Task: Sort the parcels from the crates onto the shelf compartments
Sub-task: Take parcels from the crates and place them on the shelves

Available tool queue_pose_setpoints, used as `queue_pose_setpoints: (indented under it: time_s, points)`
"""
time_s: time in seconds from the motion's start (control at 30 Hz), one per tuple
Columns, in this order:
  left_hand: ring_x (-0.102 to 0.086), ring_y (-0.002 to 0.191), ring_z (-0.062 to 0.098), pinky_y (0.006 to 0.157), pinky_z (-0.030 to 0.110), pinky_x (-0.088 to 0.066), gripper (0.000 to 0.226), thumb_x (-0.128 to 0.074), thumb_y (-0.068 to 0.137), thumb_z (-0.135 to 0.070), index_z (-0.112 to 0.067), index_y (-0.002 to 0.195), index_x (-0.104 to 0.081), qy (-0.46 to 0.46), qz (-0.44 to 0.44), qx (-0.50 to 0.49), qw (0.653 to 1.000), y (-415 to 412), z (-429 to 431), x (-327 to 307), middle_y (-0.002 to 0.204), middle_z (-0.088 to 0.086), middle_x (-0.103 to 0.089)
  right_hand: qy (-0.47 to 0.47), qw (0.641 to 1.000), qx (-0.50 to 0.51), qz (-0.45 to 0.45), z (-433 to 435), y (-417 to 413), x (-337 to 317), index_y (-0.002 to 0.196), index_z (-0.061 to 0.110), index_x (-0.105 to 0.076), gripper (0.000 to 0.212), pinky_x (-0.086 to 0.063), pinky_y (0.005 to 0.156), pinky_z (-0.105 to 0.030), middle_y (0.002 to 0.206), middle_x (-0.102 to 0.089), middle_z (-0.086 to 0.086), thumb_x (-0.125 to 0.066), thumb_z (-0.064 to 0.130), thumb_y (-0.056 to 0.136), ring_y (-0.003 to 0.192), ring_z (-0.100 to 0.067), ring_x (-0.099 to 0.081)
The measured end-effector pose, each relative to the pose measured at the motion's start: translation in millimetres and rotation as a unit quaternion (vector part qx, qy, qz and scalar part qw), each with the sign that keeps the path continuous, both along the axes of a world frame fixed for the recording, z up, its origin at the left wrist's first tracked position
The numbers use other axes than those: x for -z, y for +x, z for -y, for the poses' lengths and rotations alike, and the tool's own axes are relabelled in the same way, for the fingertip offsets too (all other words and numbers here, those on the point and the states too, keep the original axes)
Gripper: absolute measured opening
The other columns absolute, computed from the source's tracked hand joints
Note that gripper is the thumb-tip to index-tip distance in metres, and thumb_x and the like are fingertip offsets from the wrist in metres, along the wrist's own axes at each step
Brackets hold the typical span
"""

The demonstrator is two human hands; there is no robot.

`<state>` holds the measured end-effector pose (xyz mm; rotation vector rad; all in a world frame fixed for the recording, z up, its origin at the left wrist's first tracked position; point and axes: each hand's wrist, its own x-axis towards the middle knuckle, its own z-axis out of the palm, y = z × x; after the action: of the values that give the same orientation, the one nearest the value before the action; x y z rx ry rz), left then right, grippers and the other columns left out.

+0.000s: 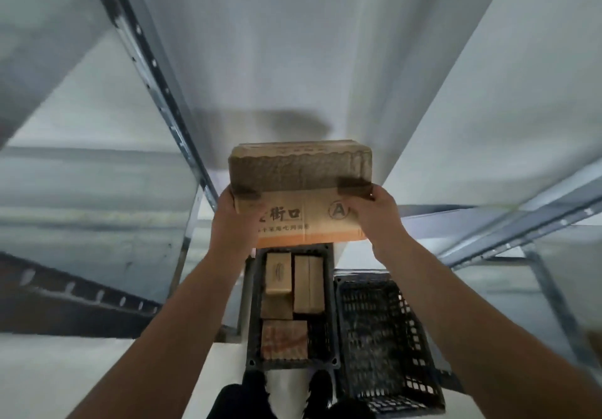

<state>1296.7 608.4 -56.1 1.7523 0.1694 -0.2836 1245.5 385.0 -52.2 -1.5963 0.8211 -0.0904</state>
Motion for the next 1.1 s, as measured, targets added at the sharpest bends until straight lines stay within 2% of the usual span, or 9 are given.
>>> queue_pose_setpoints:
  time_s: [0.03,0.1,0.23,0.37,0.57,0.83,0.9,1.0,1.1]
  points:
    - [-0.079,0.083,0.023,0.076,0.046,-0.065,0.007,-0.067,0.099,-0.015,-0.021,0.103,-0.067,0.0,0.029,-0.002,1.0,-0.4,0.5,-18.4,0.091,0.004,-0.079,-0.004,1.0,0.002,0.016,-0.3,-0.4,-18.6,0.118,0.019,-0.072,0.03,-0.05,0.075,-0.029,0.096,-0.075,0.003,-0.077,0.013,0.09,0.094,-0.022,-0.07]
    - [-0.077,0.085,0.017,0.072,0.036,-0.063,0.021,-0.068,0.097,-0.009,-0.03,0.1,-0.065,-0.02,0.066,-0.03,0.997,0.5,1.4,-55.3,0.09,-0.003,-0.077,-0.01,0.999,0.0,0.052,-3.2,1.1,-54.5,0.118,0.018,-0.071,0.028,-0.05,0.071,-0.024,0.097,-0.074,0.004,-0.074,0.011,0.091,0.094,-0.019,-0.07]
    - [-0.069,0.097,0.006,0.071,0.023,-0.055,0.046,-0.074,0.093,-0.011,-0.026,0.132,-0.056,-0.068,0.11,-0.051,0.99,1.3,1.1,-113.4,0.109,-0.014,-0.069,-0.02,0.992,0.007,0.124,-6.0,3.1,-114.8,0.125,0.02,-0.068,0.031,-0.052,0.072,-0.025,0.106,-0.074,0.003,-0.072,0.014,0.095,0.1,-0.019,-0.07]
    - [-0.066,0.094,0.004,0.066,0.018,-0.052,0.048,-0.071,0.096,-0.016,-0.024,0.14,-0.051,-0.071,0.179,-0.041,0.98,11.7,7.6,-166.9,0.11,-0.014,-0.065,-0.029,0.977,0.025,0.21,-4.9,6.8,-173.2,0.129,0.021,-0.066,0.036,-0.053,0.078,-0.027,0.114,-0.073,0.003,-0.074,0.015,0.094,0.105,-0.017,-0.069]
    - [-0.071,0.104,0.013,0.081,0.035,-0.059,0.05,-0.067,0.096,-0.021,-0.033,0.142,-0.05,-0.113,0.279,-0.046,0.952,21.1,9.0,-244.8,0.117,-0.01,-0.07,-0.055,0.946,0.015,0.318,2.9,13.3,-247.9,0.127,0.023,-0.069,0.037,-0.055,0.088,-0.03,0.116,-0.076,0.005,-0.079,0.021,0.091,0.107,-0.014,-0.072]
    - [-0.075,0.1,0.018,0.083,0.039,-0.059,0.034,-0.064,0.101,-0.023,-0.027,0.135,-0.059,-0.192,0.308,-0.041,0.931,19.1,7.4,-288.8,0.115,-0.001,-0.075,-0.151,0.915,0.06,0.37,11.5,5.4,-285.3,0.115,0.031,-0.069,0.028,-0.052,0.09,-0.033,0.108,-0.072,0.015,-0.066,0.054,0.098,0.103,-0.006,-0.068]
    - [-0.075,0.091,0.007,0.079,0.032,-0.061,0.034,-0.063,0.103,-0.021,-0.026,0.136,-0.056,-0.198,0.316,-0.045,0.927,19.5,8.7,-293.4,0.114,-0.004,-0.073,-0.15,0.912,0.053,0.377,11.4,1.3,-290.6,0.117,0.031,-0.067,0.028,-0.05,0.084,-0.028,0.109,-0.07,0.016,-0.064,0.053,0.1,0.103,-0.002,-0.066]
    - [-0.069,0.077,-0.014,0.059,0.006,-0.052,0.029,-0.057,0.108,-0.023,-0.026,0.136,-0.054,-0.209,0.325,-0.044,0.921,20.5,10.0,-299.4,0.112,-0.012,-0.069,-0.131,0.909,0.035,0.395,11.3,-2.4,-292.5,0.122,0.029,-0.065,0.038,-0.051,0.084,-0.027,0.113,-0.07,0.016,-0.063,0.059,0.098,0.104,-0.001,-0.066]
    - [-0.065,0.076,-0.02,0.06,0.008,-0.051,0.02,-0.048,0.111,-0.037,-0.034,0.13,-0.053,-0.205,0.331,-0.046,0.92,20.7,7.5,-302.5,0.11,-0.022,-0.064,-0.096,0.907,0.034,0.409,12.1,-4.1,-292.9,0.116,0.032,-0.068,0.061,-0.058,0.094,-0.04,0.115,-0.073,0.014,-0.062,0.082,0.082,0.11,-0.009,-0.071]
